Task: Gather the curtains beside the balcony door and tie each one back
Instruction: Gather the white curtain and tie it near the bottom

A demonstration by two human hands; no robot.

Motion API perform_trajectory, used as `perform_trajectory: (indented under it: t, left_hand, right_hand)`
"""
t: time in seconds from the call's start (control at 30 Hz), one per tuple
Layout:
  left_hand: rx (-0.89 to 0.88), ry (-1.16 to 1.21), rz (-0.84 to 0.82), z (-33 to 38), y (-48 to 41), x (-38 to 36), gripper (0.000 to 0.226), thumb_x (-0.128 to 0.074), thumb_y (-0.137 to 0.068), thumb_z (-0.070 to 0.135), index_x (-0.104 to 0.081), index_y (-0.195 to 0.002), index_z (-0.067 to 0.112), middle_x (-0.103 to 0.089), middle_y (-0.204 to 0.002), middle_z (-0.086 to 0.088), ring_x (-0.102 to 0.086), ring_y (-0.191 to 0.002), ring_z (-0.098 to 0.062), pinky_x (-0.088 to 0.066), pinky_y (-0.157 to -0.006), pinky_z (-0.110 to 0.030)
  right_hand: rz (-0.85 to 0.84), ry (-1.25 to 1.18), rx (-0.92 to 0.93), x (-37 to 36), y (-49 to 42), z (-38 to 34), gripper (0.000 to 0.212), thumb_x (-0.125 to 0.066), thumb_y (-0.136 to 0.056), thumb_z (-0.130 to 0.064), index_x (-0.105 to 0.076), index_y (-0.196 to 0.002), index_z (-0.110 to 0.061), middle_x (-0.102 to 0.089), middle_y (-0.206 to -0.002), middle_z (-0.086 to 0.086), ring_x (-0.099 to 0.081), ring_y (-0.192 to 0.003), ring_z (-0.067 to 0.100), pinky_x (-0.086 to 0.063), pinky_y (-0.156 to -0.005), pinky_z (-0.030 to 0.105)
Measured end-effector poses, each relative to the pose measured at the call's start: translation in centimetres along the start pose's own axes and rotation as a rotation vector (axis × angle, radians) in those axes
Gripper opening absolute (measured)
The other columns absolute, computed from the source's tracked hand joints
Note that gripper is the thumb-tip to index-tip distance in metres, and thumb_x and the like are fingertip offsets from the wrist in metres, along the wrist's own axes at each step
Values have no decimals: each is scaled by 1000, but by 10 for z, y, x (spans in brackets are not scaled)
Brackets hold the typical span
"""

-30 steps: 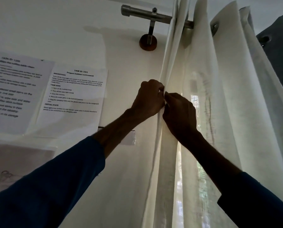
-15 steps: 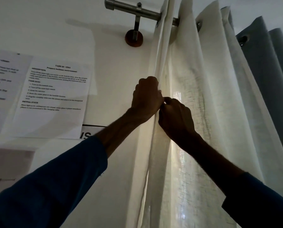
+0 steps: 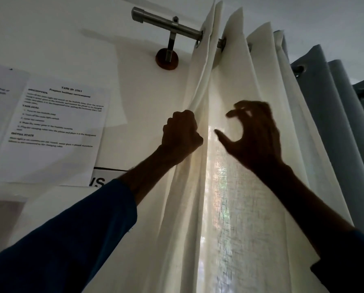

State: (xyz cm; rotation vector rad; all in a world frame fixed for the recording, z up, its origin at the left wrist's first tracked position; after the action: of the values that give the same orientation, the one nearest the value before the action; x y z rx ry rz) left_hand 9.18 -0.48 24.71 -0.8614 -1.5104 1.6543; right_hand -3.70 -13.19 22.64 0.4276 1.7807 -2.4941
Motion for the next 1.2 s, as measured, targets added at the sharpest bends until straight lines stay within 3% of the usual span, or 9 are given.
perform_trajectory:
  t: [0.17, 0.27, 0.4, 0.5, 0.57, 0.8, 0.97, 1.1, 1.2]
  left_hand:
    - [4, 5, -7, -4, -5, 3, 13, -62, -76, 1, -66, -83, 12, -67, -82, 1, -65, -71, -18, -39, -52, -23]
    - [-35, 3, -12, -1, -4, 11, 17, -67, -76, -3, -68, -83, 13, -69, -81, 2, -66, -71, -16, -51, -56, -27]
    - [-84, 35, -26, 0, -3, 14, 15, -70, -80, 3, -71, -87, 16, -71, -87, 2, -68, -78, -17, -59, -68, -33]
    - [-136, 46, -69, -2, -4, 14, 13, -70, -77, 9, -71, -88, 16, -71, -90, 0, -69, -80, -20, -60, -75, -39]
    - [-159, 13, -87, -5, -7, 17, 8, -68, -80, 17, -69, -86, 11, -70, -90, -6, -69, -79, -25, -60, -73, -43]
    - [-108, -16, -18, -49, -19, 49, 37, -58, -83, 39, -72, -91, 6, -72, -92, -10, -70, -83, -29, -59, -75, -41]
    - [-174, 23, 16, -36, -9, 57, 8, -69, -78, 10, -74, -84, 11, -73, -93, -6, -70, -87, -25, -55, -80, -29]
    - [-166, 39, 5, -14, 0, 54, 20, -66, -78, 2, -72, -93, 14, -72, -92, -3, -69, -83, -21, -59, -77, -39]
    - [-180, 41, 62, 4, 8, 53, 20, -62, -84, 4, -69, -99, 15, -72, -92, -3, -69, -81, -21, -60, -75, -41]
  right_hand:
    - [-21, -20, -354, 19, -27, 51, 77, -80, -80, -50, -49, -138, -10, -57, -136, 13, -52, -127, 31, -45, -101, 43]
    - [-136, -86, -434, 5, -22, 52, 60, -74, -89, -39, -54, -135, -5, -62, -129, 17, -58, -119, 38, -48, -97, 47]
    - [-221, -118, -343, -22, -10, 9, 19, -59, -98, -19, -63, -103, -1, -63, -102, 21, -57, -102, 42, -37, -74, 39]
    - [-305, -131, -235, -54, -10, -35, 18, -49, -98, -6, -51, -81, -11, -64, -86, 19, -60, -82, 41, -33, -65, 36]
    - [-344, -133, -176, -66, -16, -61, 19, -45, -94, -1, -43, -80, -13, -62, -83, 19, -56, -74, 40, -29, -63, 36]
    - [-214, -268, -28, -46, -50, -116, 21, -44, -97, -6, -44, -77, -12, -54, -72, 14, -27, -56, 19, -20, -57, 32]
    - [-168, -257, -60, -43, -40, -92, 24, -52, -98, -10, -48, -76, -15, -58, -74, 12, -52, -68, 31, -31, -63, 33]
    - [-201, -241, -237, -40, -14, -51, 28, -57, -99, -18, -49, -75, -5, -57, -73, 7, -55, -67, 31, -41, -58, 36]
    - [-220, -130, -228, -37, -1, -49, 29, -58, -98, -12, -40, -75, -17, -54, -76, 6, -54, -68, 30, -38, -60, 34]
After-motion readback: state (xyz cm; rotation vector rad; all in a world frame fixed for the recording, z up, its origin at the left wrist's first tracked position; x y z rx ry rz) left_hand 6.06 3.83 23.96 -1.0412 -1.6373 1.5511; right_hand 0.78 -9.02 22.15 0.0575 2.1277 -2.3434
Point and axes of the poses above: each hand's wrist, its own y-axis away from the middle knuckle, its own x-axis out of the back of the hand, z = x × y, the point moved 10 cm from there along -y, towards the middle knuckle
